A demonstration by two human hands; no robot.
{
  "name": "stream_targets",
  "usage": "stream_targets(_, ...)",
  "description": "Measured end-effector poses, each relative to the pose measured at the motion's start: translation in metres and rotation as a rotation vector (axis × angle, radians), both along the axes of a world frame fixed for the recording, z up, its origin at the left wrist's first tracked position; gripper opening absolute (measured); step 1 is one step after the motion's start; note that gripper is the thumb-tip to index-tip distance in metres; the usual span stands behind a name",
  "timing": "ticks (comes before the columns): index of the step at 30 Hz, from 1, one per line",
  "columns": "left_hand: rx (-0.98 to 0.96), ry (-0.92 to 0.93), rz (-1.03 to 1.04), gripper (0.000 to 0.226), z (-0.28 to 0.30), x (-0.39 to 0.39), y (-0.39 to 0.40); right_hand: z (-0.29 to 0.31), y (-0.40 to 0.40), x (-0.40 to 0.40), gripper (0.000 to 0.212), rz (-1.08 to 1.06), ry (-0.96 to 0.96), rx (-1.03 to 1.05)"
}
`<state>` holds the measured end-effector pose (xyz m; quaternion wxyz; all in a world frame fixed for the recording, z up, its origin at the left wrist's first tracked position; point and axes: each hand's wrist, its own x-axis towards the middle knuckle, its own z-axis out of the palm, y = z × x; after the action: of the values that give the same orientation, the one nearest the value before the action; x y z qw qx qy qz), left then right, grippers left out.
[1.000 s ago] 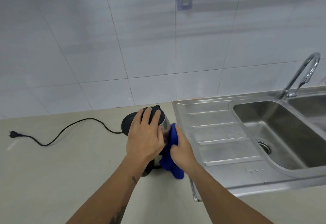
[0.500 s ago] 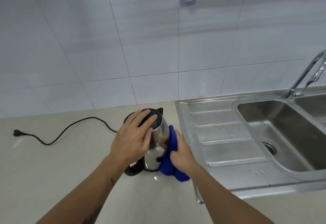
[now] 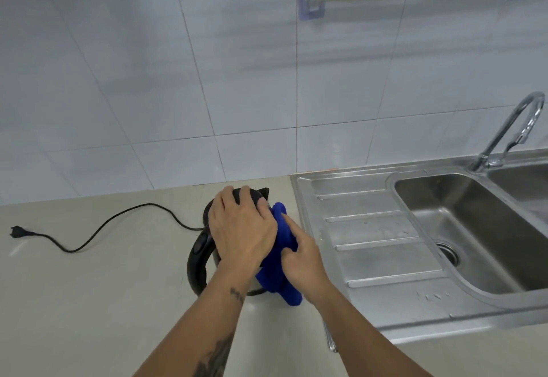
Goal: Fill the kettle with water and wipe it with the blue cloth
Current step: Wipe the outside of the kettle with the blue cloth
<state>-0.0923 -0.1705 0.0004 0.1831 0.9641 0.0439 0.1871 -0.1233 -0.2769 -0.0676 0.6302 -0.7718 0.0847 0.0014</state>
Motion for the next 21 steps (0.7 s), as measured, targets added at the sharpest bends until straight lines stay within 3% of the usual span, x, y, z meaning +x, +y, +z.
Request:
stream_targets(3,0.009,-0.106,-0.043,0.049,-0.005,0.004,0.009,-0.011,0.002,0.002,0.086,0.021,0.07,-0.029)
stream_targets(8,-0.05,-0.128,-0.117,0.035,-0.009,0.008,0.018,-0.024,0.006,-0.003,0.087,0.026,0.149,-0.133)
stream_targets(15,-0.144,-0.154,-0.188,0.024,-0.002,0.013,0.017,-0.024,0.02,-0.021,0.081,-0.204,-0.222,-0.274)
stream_targets(21,-0.187,-0.171,-0.256,0.024,-0.001,0.016,0.026,-0.024,-0.003,0.003,0.071,-0.094,-0.105,-0.2)
